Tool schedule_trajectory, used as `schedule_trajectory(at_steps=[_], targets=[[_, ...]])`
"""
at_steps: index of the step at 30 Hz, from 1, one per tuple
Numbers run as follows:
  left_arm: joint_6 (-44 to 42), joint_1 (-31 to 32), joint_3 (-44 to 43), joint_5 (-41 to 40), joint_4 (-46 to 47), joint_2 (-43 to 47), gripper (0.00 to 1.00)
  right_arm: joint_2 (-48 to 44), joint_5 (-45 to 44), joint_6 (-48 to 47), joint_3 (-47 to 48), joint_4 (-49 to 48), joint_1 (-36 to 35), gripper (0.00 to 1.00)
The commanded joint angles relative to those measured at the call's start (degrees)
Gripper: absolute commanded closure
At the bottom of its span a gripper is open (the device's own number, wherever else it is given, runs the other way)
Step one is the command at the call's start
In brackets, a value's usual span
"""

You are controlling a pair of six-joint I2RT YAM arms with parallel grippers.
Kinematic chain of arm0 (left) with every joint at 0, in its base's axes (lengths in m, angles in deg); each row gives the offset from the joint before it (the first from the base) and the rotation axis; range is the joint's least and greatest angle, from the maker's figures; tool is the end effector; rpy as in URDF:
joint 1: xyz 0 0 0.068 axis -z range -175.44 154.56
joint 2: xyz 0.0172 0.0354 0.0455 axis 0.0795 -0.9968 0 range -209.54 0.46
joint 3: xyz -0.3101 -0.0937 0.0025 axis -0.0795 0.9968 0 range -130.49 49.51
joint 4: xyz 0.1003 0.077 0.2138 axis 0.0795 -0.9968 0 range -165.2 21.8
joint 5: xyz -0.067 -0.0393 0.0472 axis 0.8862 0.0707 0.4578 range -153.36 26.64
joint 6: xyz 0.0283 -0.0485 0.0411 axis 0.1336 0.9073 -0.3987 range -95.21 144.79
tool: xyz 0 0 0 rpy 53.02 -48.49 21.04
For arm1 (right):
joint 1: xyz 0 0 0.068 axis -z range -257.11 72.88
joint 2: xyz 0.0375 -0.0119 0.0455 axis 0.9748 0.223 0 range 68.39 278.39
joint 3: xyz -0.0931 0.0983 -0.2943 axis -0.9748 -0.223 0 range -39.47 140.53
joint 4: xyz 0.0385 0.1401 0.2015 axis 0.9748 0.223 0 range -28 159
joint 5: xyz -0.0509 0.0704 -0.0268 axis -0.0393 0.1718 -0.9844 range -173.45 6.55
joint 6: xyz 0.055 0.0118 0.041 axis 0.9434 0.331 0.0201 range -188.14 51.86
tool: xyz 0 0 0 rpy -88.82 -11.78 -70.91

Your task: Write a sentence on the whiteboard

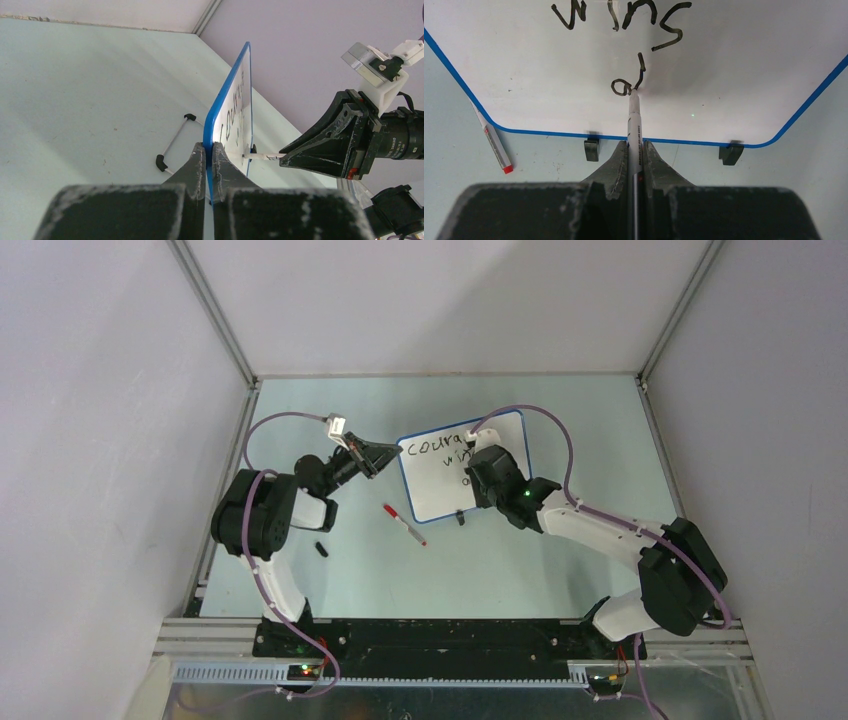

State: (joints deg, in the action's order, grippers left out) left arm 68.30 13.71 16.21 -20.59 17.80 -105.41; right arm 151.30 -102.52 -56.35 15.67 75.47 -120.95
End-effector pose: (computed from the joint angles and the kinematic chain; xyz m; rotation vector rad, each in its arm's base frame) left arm 0.3348 -0.0927 0.2425 0.2433 1.5017 -1.2440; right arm 0.2359 0.2007 0.2890 -0.4547 2.2009 0.1407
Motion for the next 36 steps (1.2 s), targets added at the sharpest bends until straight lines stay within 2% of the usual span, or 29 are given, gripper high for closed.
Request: schedule_trajectory(at_steps=[1,8,18,36], targets=[[-2.9,0.17,0.3,1.54,1.72,0.88,1.0,-2.0,-1.41,0.13,-0.3,0.65,-0.52,1.0],[-2.81,0.19,0.26,1.58,1.72,0.71,1.0,-2.58,-1.1,-0.12,-0.3,0.43,-0.47,1.0],[-2.81,0.16,0.15,1.54,1.72,0.65,1.0,-7.96,-2.37,-1.29,-0.03,-0.01,0.11,1.0],[-2.81,0.09,0.19,1.53,1.72,0.62,1.0,-4.42,-1.77,-1.36,-0.03,-1.87,1.1,1.0]])
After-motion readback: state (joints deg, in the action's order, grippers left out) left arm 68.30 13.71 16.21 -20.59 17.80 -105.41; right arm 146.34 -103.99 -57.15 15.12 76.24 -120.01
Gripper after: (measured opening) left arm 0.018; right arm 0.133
